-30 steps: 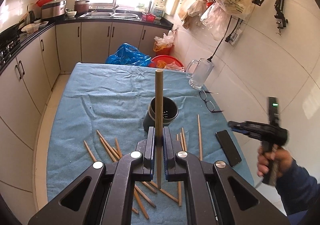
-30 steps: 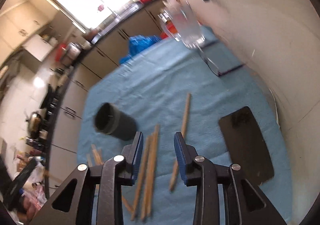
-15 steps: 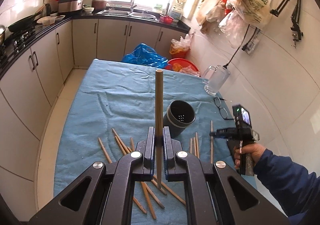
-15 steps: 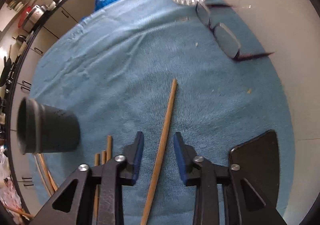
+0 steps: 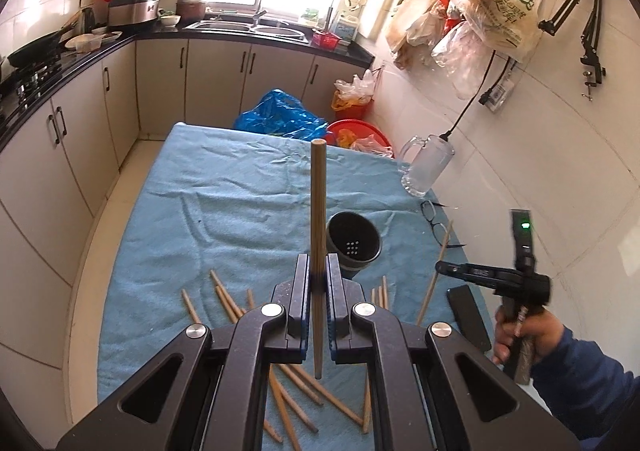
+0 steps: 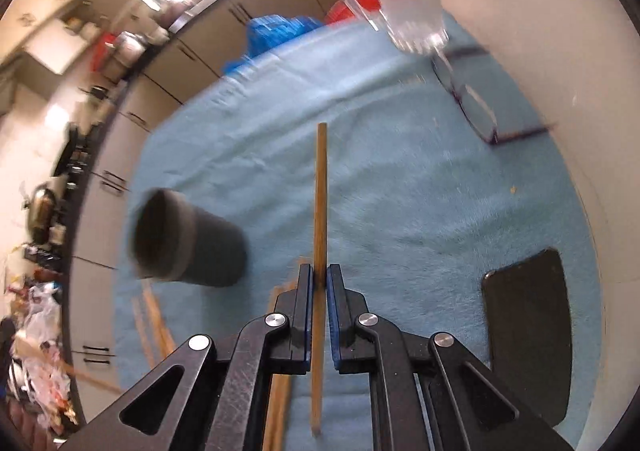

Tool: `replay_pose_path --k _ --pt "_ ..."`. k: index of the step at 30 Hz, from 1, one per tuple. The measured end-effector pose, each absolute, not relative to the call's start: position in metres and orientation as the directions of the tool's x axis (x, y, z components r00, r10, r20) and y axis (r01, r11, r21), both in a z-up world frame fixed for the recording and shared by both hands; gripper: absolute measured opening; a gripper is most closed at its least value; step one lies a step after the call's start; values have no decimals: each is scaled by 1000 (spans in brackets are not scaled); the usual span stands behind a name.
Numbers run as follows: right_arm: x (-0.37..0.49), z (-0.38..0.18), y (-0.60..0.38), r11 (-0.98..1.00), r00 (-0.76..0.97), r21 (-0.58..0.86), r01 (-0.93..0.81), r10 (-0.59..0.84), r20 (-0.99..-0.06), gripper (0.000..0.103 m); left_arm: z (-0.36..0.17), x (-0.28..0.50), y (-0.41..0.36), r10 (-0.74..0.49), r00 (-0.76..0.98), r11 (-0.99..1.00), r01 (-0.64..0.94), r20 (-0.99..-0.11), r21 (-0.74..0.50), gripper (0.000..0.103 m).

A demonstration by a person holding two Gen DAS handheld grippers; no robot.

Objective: Organize utensils
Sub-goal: 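Lower both chopsticks into the black cup and open both tools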

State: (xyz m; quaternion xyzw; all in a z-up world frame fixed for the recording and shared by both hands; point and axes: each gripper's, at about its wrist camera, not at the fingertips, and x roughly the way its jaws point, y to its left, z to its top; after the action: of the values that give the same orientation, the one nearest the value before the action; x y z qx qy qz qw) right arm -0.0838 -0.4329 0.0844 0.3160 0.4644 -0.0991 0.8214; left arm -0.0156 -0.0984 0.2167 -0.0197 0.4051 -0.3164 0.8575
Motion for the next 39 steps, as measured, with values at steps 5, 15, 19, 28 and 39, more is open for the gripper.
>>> replay_pose_path --k 5,15,19,28,39 --pt "-100 133 -413 827 657 411 382 70 -751 7 222 -11 -108 -576 467 784 549 -671 -290 6" --pt "-93 198 -396 868 760 364 337 -23 -650 6 245 4 -126 -590 494 771 580 -639 -264 6" --pt "-85 224 -391 882 778 362 301 -7 -629 6 258 18 -132 -595 508 771 580 -623 -263 6" --pt "-49 247 -375 883 801 413 222 76 -594 6 275 53 -156 -603 536 778 560 -591 -285 6" --pt "-21 220 -373 884 757 412 221 111 -644 6 240 83 -191 -583 516 793 529 -628 -301 6"
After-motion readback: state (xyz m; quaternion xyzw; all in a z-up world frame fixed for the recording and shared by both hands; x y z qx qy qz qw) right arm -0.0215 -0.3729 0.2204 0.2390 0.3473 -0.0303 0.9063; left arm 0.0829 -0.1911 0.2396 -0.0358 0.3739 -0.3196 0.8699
